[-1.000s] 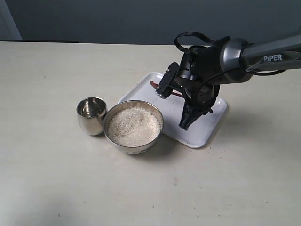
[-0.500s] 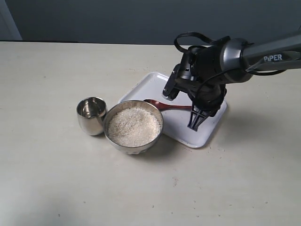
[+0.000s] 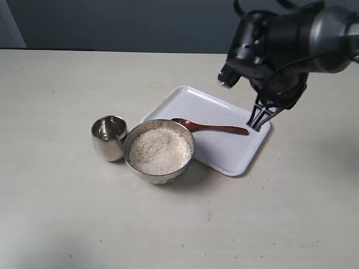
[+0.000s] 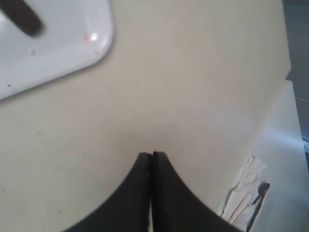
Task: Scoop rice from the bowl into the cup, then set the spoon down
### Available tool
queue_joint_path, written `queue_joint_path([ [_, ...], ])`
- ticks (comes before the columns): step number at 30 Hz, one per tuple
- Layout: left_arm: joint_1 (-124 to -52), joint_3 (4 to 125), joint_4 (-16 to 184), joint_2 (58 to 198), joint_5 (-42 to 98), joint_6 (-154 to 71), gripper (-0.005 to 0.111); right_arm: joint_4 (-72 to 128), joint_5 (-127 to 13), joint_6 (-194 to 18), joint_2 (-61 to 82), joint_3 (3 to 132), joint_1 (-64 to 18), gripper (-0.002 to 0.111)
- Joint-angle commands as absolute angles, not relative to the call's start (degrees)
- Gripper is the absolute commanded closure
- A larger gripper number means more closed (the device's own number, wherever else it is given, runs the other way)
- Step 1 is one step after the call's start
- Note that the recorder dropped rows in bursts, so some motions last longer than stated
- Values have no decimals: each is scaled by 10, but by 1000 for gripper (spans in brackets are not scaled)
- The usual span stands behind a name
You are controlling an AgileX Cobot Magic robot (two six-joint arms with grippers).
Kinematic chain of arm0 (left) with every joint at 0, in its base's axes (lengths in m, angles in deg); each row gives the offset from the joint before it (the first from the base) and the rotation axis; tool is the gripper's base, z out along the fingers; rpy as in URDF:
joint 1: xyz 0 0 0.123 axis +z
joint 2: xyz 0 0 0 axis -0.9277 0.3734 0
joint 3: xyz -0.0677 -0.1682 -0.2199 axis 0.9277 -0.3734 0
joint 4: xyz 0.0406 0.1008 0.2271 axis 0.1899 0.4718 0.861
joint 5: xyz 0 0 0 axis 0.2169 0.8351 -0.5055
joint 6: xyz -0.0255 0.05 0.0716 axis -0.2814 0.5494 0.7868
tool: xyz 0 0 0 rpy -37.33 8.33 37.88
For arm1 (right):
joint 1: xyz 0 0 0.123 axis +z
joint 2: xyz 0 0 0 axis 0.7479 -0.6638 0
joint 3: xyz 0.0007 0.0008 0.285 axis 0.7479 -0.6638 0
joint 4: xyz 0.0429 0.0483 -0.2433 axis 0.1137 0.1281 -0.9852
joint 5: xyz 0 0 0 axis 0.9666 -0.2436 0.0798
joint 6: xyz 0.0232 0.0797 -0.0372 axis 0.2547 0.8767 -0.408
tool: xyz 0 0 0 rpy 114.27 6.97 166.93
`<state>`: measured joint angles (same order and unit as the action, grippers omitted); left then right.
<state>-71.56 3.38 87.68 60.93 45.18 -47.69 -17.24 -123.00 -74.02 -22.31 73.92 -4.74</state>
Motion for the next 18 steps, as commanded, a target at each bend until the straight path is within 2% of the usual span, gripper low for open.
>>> queue_joint_path([
  [1, -717, 39, 876, 610, 445, -481, 106, -165, -1262, -723, -130, 738, -50, 109],
  [14, -717, 39, 876, 610, 445, -481, 106, -117, -1270, -703, 178, 690, -50, 109],
  [18, -717, 39, 876, 610, 445, -481, 106, -114, -1216, -671, 281, 652, -50, 109],
])
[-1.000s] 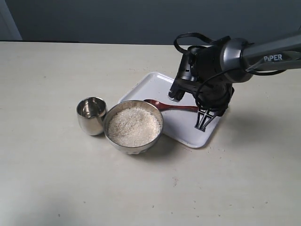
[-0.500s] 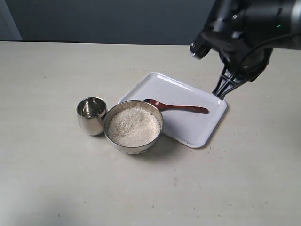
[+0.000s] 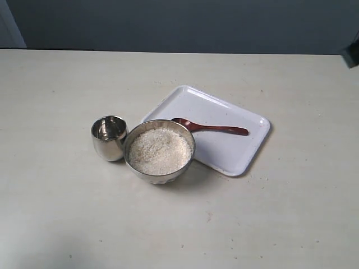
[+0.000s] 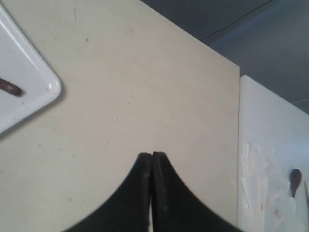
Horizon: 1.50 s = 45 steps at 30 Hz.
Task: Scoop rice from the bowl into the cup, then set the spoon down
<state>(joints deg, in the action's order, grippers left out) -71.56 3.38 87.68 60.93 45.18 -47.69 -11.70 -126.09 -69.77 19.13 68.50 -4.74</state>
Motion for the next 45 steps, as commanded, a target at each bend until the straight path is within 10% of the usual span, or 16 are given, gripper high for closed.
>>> queue_joint_path([
  [1, -717, 39, 876, 610, 445, -481, 106, -112, -1199, -659, 300, 648, -50, 109],
  [21, -717, 39, 876, 610, 446, -481, 106, -116, -1190, -633, 478, 647, -52, 109],
  [45, -717, 39, 876, 610, 445, -481, 106, 136, -772, -633, 784, 254, -435, 109],
])
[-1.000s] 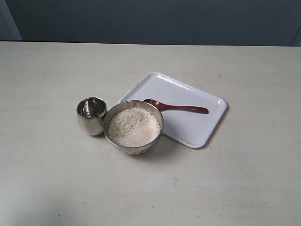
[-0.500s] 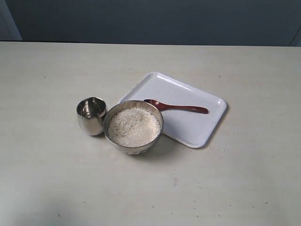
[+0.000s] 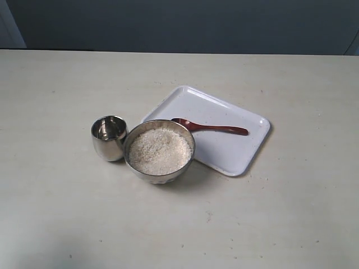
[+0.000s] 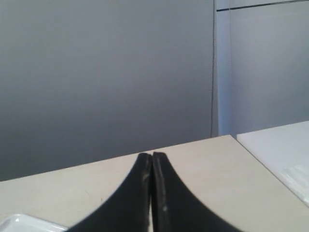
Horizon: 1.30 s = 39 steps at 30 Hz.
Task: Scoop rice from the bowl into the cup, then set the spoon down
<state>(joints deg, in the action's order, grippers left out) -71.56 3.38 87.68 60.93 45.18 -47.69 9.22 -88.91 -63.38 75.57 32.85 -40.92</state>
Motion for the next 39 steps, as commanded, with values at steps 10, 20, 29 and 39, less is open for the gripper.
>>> queue_joint_path([
  [10, -717, 39, 876, 610, 444, -481, 106, 249, -637, -633, 824, 69, -484, 109],
  [20, -717, 39, 876, 610, 444, -481, 106, 258, -591, -633, 824, 27, -484, 109],
  [29, -717, 39, 876, 610, 444, -481, 106, 266, -608, -633, 824, 27, -484, 109],
  [39, -717, 39, 876, 610, 446, -481, 106, 266, -608, -633, 824, 27, -484, 109],
])
